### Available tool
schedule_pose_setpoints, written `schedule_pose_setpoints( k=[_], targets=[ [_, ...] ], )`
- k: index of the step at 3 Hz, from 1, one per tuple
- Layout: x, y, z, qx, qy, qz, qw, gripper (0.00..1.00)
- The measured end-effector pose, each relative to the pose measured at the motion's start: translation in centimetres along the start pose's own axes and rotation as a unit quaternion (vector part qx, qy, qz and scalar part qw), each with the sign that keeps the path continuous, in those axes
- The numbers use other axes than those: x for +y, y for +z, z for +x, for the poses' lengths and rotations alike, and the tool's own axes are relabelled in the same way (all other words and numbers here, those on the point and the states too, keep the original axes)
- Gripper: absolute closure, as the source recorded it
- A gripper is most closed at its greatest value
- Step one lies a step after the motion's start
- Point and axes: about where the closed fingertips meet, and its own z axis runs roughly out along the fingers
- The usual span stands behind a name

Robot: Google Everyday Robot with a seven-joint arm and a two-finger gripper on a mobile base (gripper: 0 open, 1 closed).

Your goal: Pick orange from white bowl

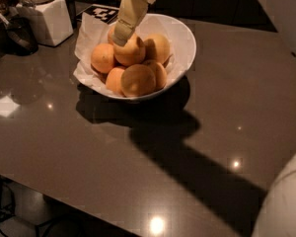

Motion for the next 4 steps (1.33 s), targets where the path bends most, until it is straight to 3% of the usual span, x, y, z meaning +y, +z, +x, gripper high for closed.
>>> schedule_pose_setpoints(
  k=[1, 2, 4],
  targets=[
    [-1.0, 1.4, 0.7, 0.014, 0.017, -0.004, 0.9997, 0.13],
    [-1.3, 3.1, 0.7, 0.028, 0.015, -0.016, 0.9993, 0.19],
    [-1.4, 5.4, 0.2, 0.047, -0.002, -0.030, 0.9984, 0.22]
  ],
)
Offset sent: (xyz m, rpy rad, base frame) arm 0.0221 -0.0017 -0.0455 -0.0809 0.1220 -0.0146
